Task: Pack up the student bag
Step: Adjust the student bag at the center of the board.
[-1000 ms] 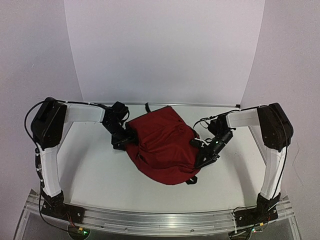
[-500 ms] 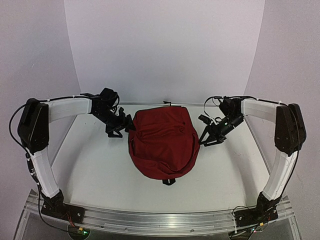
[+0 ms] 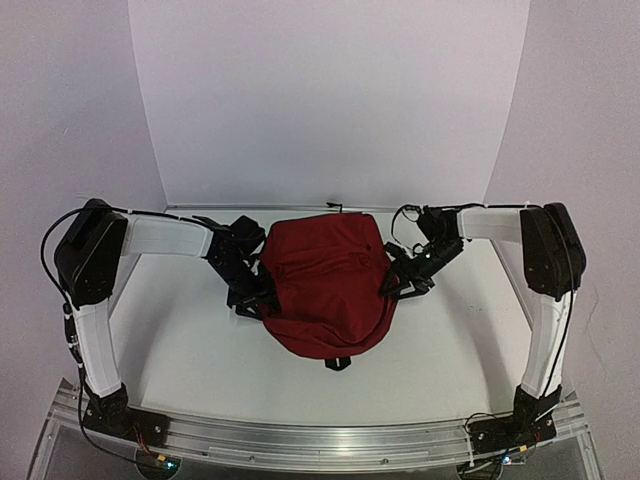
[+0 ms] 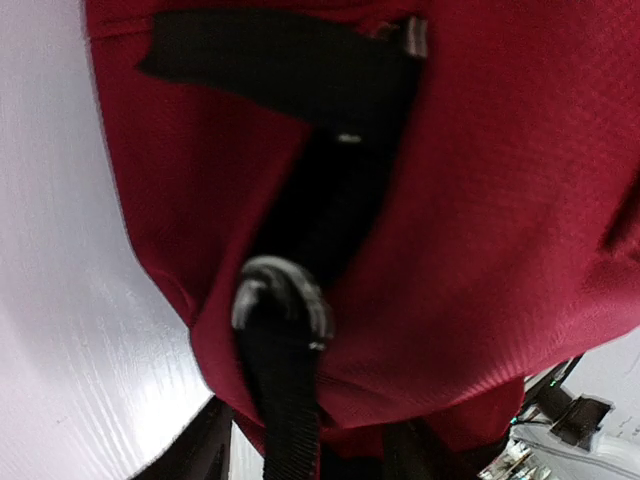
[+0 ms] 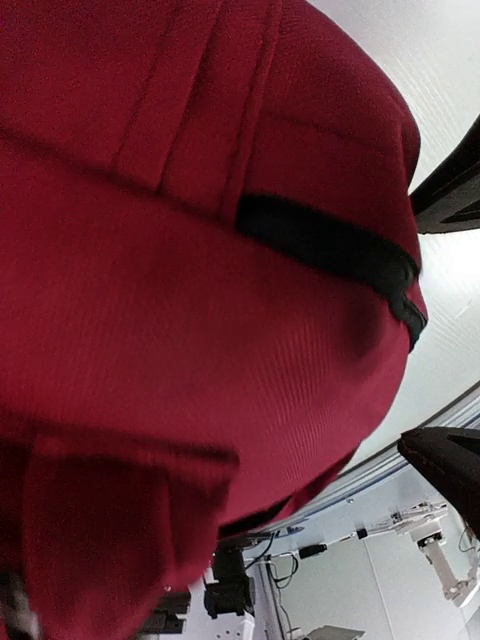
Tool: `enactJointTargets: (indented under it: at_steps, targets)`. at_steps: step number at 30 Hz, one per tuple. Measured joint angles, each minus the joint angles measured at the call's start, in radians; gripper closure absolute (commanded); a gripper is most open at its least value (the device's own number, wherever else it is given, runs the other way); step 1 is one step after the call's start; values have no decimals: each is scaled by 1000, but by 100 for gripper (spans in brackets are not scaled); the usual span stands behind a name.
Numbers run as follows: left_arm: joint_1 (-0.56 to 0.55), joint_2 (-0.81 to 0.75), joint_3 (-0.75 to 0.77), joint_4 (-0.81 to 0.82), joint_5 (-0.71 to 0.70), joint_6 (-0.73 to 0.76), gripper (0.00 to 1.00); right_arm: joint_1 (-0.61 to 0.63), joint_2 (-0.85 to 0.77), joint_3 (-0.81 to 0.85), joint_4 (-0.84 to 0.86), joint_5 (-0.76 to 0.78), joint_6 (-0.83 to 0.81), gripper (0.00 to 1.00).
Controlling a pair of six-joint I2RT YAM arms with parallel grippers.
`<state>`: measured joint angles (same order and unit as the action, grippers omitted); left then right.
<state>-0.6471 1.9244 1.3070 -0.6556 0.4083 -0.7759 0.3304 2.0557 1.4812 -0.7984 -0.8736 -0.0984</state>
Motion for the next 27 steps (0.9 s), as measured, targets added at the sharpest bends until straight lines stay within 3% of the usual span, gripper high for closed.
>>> enactJointTargets:
  at_steps: [2, 5, 6, 12, 18, 23, 27]
  targets:
    - [0, 4, 0, -1, -7, -4, 68, 0, 11, -10, 8, 25, 15, 57]
    - [5, 5, -1, 1, -16, -10, 90, 0, 21, -12, 22, 59, 26, 94]
    - [9, 3, -8, 11, -15, -11, 97, -1, 23, -12, 26, 64, 24, 99]
    - [90, -58, -103, 131, 64, 29, 100, -14, 39, 20, 27, 16, 40, 100]
    - [174, -71, -13, 175, 136, 184, 100, -72, 20, 63, 48, -72, 34, 100]
    - [212, -109, -42, 267, 228, 231, 100, -85, -41, -25, 102, -95, 10, 100]
    - [212, -114, -150, 329, 279, 228, 100, -73, -49, -109, 114, -106, -17, 99]
